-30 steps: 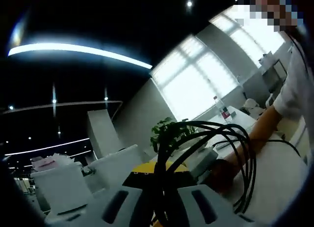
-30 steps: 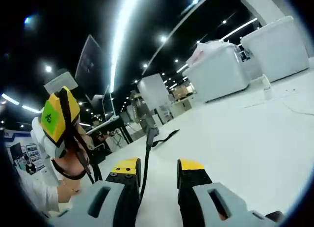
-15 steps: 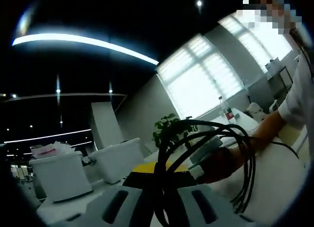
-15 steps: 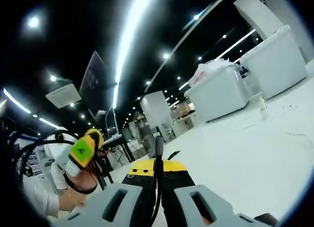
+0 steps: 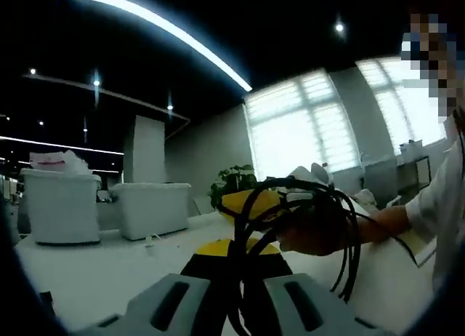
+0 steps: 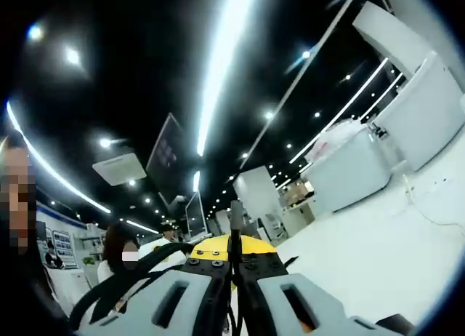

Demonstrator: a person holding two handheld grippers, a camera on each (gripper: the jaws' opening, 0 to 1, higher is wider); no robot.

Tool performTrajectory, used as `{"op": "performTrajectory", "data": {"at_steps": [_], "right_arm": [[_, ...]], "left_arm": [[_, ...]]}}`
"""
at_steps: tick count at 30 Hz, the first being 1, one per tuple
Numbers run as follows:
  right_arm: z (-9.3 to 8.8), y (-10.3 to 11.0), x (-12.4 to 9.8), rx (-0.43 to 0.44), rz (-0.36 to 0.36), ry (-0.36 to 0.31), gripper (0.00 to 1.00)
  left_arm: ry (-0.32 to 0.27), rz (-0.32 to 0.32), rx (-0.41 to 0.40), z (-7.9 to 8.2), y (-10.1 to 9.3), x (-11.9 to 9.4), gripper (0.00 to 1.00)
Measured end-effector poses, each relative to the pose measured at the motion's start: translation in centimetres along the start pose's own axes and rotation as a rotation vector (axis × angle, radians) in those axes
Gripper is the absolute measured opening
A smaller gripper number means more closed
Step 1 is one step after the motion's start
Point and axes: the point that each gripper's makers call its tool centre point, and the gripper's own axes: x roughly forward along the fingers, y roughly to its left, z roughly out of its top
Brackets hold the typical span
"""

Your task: Coil the Type-C to USB data cable on the desktop and secure it with Velcro straps.

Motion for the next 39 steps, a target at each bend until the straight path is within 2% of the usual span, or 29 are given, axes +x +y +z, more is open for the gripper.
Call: {"op": "performTrajectory", "data": {"at_steps": [2,8,9,11,12,13,15,17,18,19,20,21,22,24,26,27,29,30,31,32,34,35,36,39], "right_arm": [[0.0,0.1,-0.1,0.012,0.005,-0.004,0.02],[-0.5,1.6,0.1,0.064,0.057,-0.004,0.02],[-0.6,1.9,0.1,0.072,0.066,-0.002,0.02],[-0.7,2.1,0.0,0.103,0.066,-0.002,0.02],[-0.8,1.9,-0.1,0.113,0.057,0.012,0.03],[-1.1,1.4,-0.3,0.122,0.015,0.041,0.03],[-1.5,0.3,-0.6,0.039,-0.058,0.093,0.06],[-1.4,-0.6,-1.1,-0.062,-0.124,0.132,0.21],[-0.8,-0.9,-1.4,-0.124,-0.142,0.129,0.25],[-0.2,-1.0,-1.7,-0.175,-0.153,0.121,0.24],[0.0,-1.0,-1.9,-0.186,-0.155,0.118,0.24],[0.6,-1.4,-2.5,-0.228,-0.187,0.127,0.25],[1.6,-1.9,-3.1,-0.299,-0.224,0.118,0.25],[3.0,-4.0,-2.2,-0.416,-0.235,0.126,0.26],[3.9,-3.7,-2.8,-0.571,-0.239,0.154,0.25],[3.7,-2.9,-2.8,-0.610,-0.207,0.173,0.24],[2.5,-1.1,-2.7,-0.623,-0.109,0.247,0.24],[1.8,-0.6,-2.6,-0.622,-0.088,0.280,0.26],[0.3,0.0,-2.5,-0.662,-0.057,0.356,0.28],[-0.6,0.1,-2.4,-0.730,-0.056,0.414,0.31],[-3.1,0.8,-2.2,-0.870,-0.004,0.535,0.33],[-3.7,0.9,-2.0,-0.901,-0.002,0.563,0.33],[-4.2,0.8,-1.8,-0.964,-0.004,0.606,0.33],[-5.7,-0.2,-1.4,-1.077,-0.011,0.718,0.31]], "left_arm": [[-0.020,-0.005,-0.069,0.1,-0.1,0.1,0.06],[-0.024,-0.028,-0.128,-0.3,-0.7,0.2,0.07],[-0.024,-0.030,-0.128,-0.3,-0.8,0.2,0.07],[-0.006,-0.025,-0.072,-0.3,-0.8,0.2,0.06],[0.011,-0.016,-0.058,-0.5,-0.7,0.1,0.05],[0.018,-0.011,-0.058,-0.5,-0.6,0.1,0.05],[0.048,0.010,-0.041,-0.9,0.2,-0.1,0.04],[0.076,0.022,-0.045,-1.4,0.5,-0.4,0.04],[0.090,0.023,-0.051,-1.5,0.6,-0.4,0.04],[0.107,0.026,-0.047,-1.6,0.6,-0.4,0.04],[0.128,0.033,-0.027,-1.9,0.8,-0.5,0.04],[0.153,0.042,-0.012,-2.2,0.9,-0.5,0.04],[0.165,0.044,-0.002,-2.3,0.9,-0.6,0.04],[0.172,0.041,-0.008,-2.3,0.9,-0.6,0.04],[0.196,0.030,-0.025,-2.6,1.2,-0.6,0.04],[0.200,0.029,-0.032,-2.6,1.3,-0.6,0.04],[0.280,0.033,0.010,-3.5,1.8,-0.9,0.04],[0.298,0.035,0.017,-3.7,1.9,-0.8,0.04],[0.326,0.027,-0.014,-4.0,1.8,-0.7,0.04],[0.349,0.018,-0.017,-4.2,1.9,-0.6,0.04],[0.427,0.020,0.015,-4.8,2.2,-0.7,0.04],[0.480,0.016,0.064,-5.1,2.3,-0.8,0.04],[0.510,0.011,0.083,-5.3,2.3,-0.8,0.04],[0.624,-0.037,0.131,-6.0,1.6,-1.1,0.04]]}}
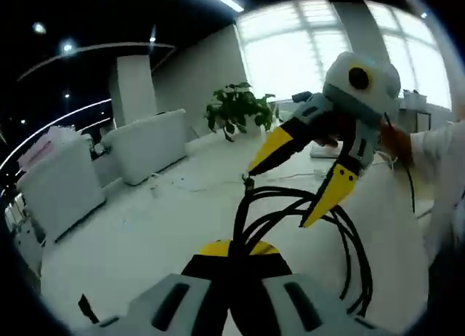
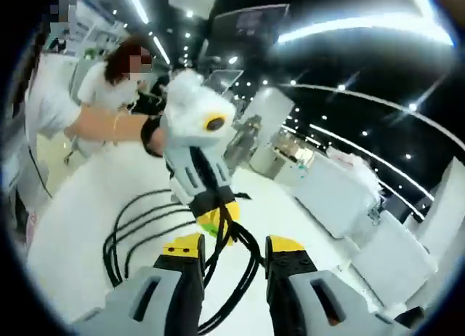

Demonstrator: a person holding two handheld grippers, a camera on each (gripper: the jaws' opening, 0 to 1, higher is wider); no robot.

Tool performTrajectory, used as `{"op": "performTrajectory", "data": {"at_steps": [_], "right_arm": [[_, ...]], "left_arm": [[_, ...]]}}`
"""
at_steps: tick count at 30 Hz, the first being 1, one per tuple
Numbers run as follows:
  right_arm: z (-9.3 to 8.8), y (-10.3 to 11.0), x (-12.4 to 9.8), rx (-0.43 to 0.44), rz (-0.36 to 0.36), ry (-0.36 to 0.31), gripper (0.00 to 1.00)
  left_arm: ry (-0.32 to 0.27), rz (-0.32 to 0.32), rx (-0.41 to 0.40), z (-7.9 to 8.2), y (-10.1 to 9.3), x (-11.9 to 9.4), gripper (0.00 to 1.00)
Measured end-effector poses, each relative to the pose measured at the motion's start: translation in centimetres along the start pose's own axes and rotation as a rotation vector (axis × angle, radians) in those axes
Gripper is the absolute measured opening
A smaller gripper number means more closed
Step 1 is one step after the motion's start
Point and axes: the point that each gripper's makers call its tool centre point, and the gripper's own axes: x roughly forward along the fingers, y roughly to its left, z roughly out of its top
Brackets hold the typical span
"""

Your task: Coil the Type-C to USB data cable on the desktop and secure it with Velcro straps.

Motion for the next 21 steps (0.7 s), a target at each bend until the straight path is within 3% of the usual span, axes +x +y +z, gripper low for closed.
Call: {"op": "performTrajectory", "data": {"at_steps": [4,10,14,17,21], "right_arm": [[-1.8,1.1,1.4,0.009,0.063,0.113,0.26],[-3.2,2.0,2.5,-0.030,0.066,0.205,0.21],[-4.0,2.7,2.8,-0.044,0.032,0.217,0.14],[-4.3,3.4,3.2,-0.088,-0.020,0.222,0.11],[-4.5,4.1,3.3,-0.100,-0.036,0.204,0.09]], "left_arm": [[0.113,0.000,0.097,-0.8,-0.2,0.1,0.04],[0.187,-0.005,0.172,-1.8,-0.3,0.3,0.04],[0.225,-0.013,0.177,-2.7,-0.5,0.1,0.05],[0.287,-0.011,0.244,-3.7,0.1,-0.2,0.06],[0.306,-0.015,0.251,-4.6,-0.2,-0.4,0.07]]}}
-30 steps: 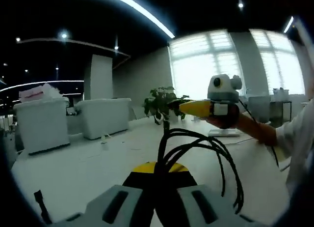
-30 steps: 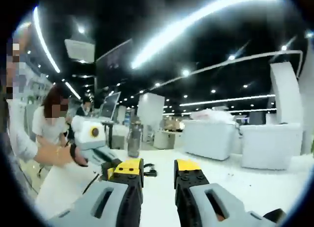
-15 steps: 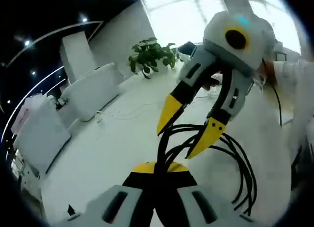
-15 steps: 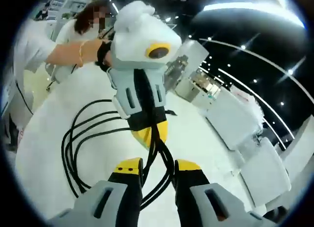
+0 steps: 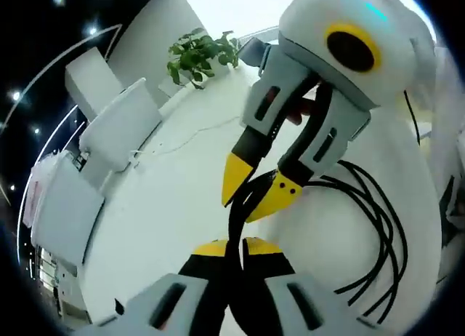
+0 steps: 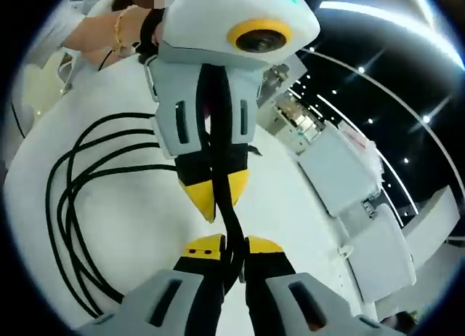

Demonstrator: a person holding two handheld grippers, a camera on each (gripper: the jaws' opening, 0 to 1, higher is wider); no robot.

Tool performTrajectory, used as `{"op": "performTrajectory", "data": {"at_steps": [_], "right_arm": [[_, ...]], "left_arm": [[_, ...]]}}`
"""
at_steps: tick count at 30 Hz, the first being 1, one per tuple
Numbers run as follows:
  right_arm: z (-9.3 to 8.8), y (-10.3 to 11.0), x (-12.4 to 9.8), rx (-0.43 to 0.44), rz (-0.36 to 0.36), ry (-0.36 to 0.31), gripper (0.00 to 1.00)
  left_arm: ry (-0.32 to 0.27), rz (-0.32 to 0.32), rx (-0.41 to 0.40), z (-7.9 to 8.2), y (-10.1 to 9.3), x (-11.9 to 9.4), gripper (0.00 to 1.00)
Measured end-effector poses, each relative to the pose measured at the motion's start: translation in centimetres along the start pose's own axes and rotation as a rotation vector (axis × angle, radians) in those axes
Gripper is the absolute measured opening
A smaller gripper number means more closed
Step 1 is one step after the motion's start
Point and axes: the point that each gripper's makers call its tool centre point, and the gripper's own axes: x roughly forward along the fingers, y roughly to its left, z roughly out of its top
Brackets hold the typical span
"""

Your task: Coil the Type-C to USB data cable on the desktop and secure it with Velcro straps.

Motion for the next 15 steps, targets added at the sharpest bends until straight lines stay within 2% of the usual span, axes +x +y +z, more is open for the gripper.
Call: {"op": "performTrajectory", "data": {"at_steps": [3,5,7,9,11,14,15], "right_arm": [[0.2,0.2,0.0,0.000,0.022,-0.016,0.08],[0.3,0.2,0.0,-0.006,0.037,-0.018,0.07],[0.4,0.3,0.0,-0.007,0.048,-0.022,0.07],[0.3,0.3,0.0,0.010,0.052,-0.028,0.07],[0.6,0.2,0.1,0.065,0.026,-0.066,0.09],[0.9,0.1,0.3,0.145,0.013,-0.104,0.12],[1.3,0.1,0.4,0.208,0.014,-0.133,0.14]], "left_arm": [[-0.036,-0.021,-0.044,-0.5,-0.5,0.1,0.08],[-0.063,-0.018,-0.043,-0.3,-1.2,0.6,0.08],[-0.072,-0.006,-0.036,-0.3,-1.4,0.8,0.08],[-0.081,0.032,-0.032,-0.2,-1.3,0.8,0.06],[-0.088,0.107,-0.011,-0.2,-0.4,0.6,0.04],[-0.077,0.124,0.015,-0.5,-0.1,0.6,0.03],[-0.074,0.138,0.019,-0.9,0.3,0.5,0.03]]}}
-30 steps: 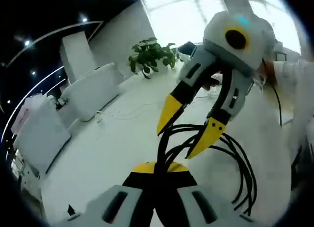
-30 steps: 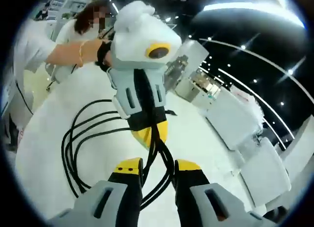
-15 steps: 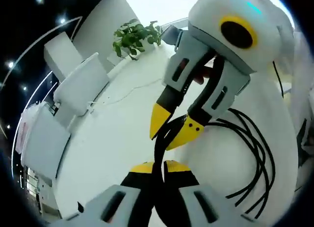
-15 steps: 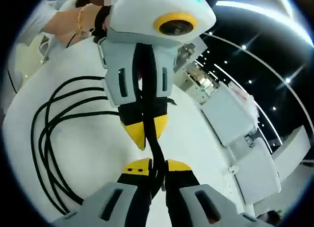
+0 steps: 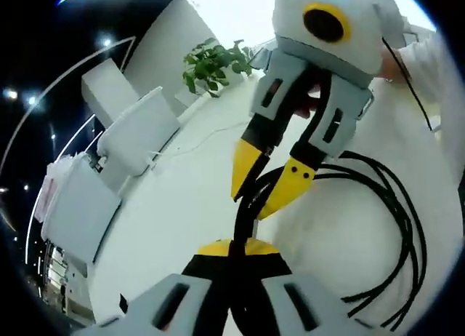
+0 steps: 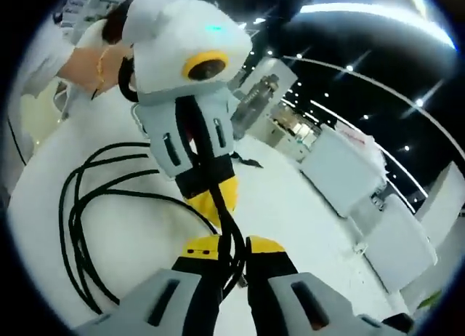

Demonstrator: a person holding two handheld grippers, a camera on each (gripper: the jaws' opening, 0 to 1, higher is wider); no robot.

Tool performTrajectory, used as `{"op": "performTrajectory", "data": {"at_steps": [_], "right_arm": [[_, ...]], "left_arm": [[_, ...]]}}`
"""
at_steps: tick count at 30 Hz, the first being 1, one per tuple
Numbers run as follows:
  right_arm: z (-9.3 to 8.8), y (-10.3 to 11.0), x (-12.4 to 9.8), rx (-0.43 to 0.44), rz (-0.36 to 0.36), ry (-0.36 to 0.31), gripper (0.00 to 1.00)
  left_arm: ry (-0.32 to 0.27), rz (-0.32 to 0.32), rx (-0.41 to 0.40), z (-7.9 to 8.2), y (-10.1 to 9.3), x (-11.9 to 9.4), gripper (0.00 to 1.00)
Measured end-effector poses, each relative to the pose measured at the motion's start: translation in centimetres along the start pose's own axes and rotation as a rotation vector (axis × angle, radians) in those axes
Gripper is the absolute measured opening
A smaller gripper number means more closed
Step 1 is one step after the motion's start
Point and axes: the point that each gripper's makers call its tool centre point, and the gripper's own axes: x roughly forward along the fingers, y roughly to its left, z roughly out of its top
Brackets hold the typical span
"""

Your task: Coil the Type-C to USB data cable on the desktop and secure it with Velcro straps.

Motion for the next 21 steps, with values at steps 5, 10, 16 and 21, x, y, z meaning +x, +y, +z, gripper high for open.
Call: {"op": "performTrajectory", "data": {"at_steps": [5,10,16,21], "right_arm": [[1.9,-0.1,-0.8,0.182,0.028,-0.117,0.20],[4.1,-2.2,-2.2,0.472,0.048,-0.281,0.20],[1.6,-7.7,-1.5,0.520,-0.111,-0.283,0.20],[0.8,-7.8,2.9,0.467,-0.099,-0.239,0.24]], "left_arm": [[-0.004,-0.001,-0.045,-1.2,0.3,-0.3,0.03],[-0.030,0.002,-0.092,-1.8,0.2,-1.1,0.03],[-0.101,0.028,-0.201,-3.0,0.8,-4.0,0.03],[-0.124,0.073,-0.252,-4.7,1.4,-6.8,0.03]]}}
